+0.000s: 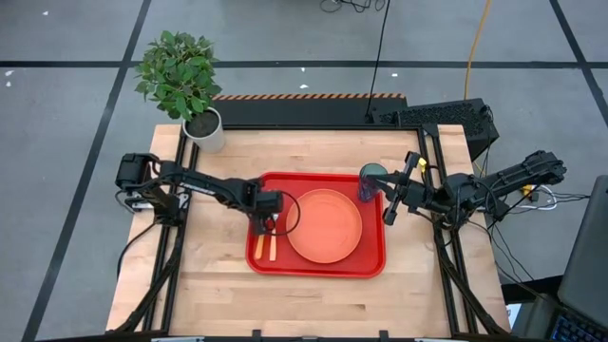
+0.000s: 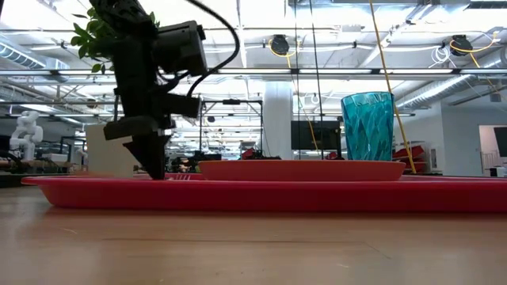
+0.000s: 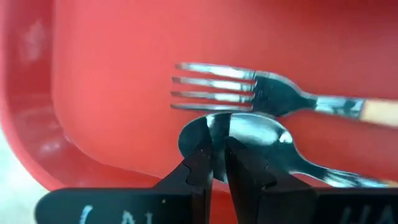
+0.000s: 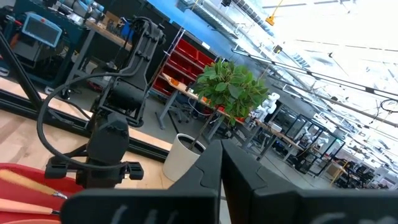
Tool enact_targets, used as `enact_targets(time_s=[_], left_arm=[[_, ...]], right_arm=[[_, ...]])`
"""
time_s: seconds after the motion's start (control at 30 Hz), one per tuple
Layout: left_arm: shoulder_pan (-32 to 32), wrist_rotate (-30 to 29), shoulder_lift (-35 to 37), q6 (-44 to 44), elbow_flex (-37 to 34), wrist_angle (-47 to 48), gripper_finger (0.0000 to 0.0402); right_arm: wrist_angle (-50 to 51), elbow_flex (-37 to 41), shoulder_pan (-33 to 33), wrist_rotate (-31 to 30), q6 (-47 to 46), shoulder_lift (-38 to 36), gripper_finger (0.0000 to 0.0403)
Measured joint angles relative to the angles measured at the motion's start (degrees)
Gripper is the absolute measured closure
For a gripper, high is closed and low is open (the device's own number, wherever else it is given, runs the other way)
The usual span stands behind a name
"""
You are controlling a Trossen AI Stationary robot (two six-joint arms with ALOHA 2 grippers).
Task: Pick and place plate/cup/fork/spoon on tray
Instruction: Adjust the utensils on the red tray
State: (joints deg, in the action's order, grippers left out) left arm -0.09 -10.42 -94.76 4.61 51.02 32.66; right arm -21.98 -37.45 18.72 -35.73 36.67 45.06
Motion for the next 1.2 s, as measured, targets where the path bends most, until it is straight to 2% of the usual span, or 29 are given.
enact_targets(time_s=[0.6,0.83,0.97,1.2], left_arm=[[-2.68,-5.76,0.10,1.60,9.74,14.12,0.0355],[-4.39,-3.86,0.11,9.05,9.60,17.81,0.0355],[-6.61,0.43,0.11,13.62,9.57,19.84,0.0355],[-11.72,2.69,0.11,17.53,9.08,15.88,0.0355]], right_arm=[[0.02,0.00,0.00,0.00,-0.01,0.00,0.0403],[0.02,0.00,0.00,0.00,-0.01,0.00,0.0403],[0.02,0.00,0.01,0.00,-0.01,0.00,0.0403],[0.02,0.02,0.02,0.01,-0.44,0.00,0.0403]])
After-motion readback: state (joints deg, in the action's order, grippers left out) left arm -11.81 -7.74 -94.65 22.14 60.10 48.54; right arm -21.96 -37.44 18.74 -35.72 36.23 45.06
